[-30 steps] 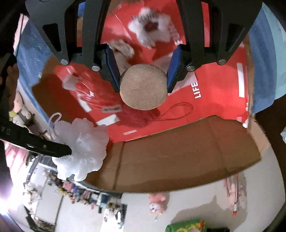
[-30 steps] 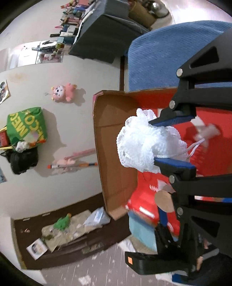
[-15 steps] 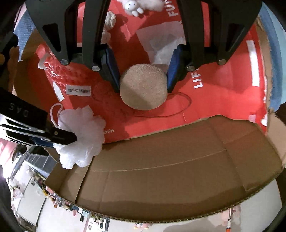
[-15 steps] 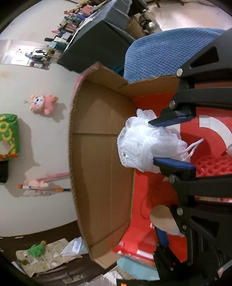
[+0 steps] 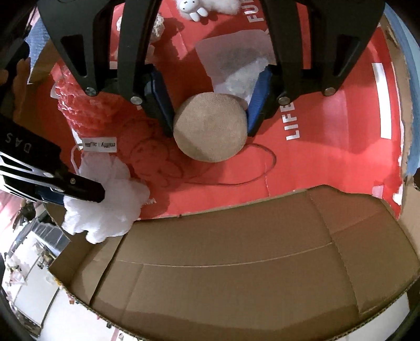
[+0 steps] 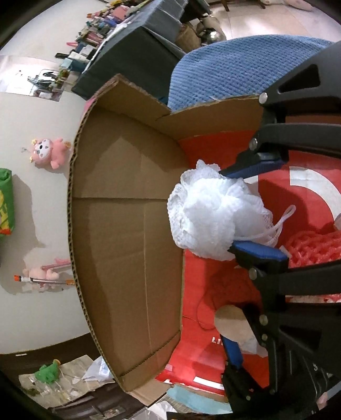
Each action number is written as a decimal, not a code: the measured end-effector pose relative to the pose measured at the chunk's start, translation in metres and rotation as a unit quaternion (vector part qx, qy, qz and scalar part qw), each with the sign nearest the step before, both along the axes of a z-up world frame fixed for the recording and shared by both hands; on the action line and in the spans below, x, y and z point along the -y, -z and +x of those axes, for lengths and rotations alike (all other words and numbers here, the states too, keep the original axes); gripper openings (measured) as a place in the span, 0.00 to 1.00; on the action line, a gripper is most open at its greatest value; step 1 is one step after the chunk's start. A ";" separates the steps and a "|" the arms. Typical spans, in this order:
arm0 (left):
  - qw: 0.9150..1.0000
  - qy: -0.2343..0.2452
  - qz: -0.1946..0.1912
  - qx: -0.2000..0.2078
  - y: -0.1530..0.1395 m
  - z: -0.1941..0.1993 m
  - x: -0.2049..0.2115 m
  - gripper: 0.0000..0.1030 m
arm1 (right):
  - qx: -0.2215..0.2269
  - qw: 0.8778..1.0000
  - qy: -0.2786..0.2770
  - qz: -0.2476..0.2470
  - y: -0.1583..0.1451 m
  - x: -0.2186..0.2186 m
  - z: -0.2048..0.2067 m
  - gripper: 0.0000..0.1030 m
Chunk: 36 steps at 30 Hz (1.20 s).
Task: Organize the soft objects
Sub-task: 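Lower both items onto the liner and open both tools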
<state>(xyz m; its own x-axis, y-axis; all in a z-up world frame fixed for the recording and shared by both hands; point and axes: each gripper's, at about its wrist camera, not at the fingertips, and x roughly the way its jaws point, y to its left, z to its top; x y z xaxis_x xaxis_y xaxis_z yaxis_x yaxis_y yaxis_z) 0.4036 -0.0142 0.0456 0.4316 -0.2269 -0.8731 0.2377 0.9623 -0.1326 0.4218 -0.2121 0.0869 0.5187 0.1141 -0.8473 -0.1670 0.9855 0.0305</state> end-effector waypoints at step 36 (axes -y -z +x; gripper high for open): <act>0.994 -0.024 -0.015 0.103 -0.088 -0.097 -0.004 0.73 | 0.076 0.997 0.004 0.017 -0.071 0.026 -0.079 0.82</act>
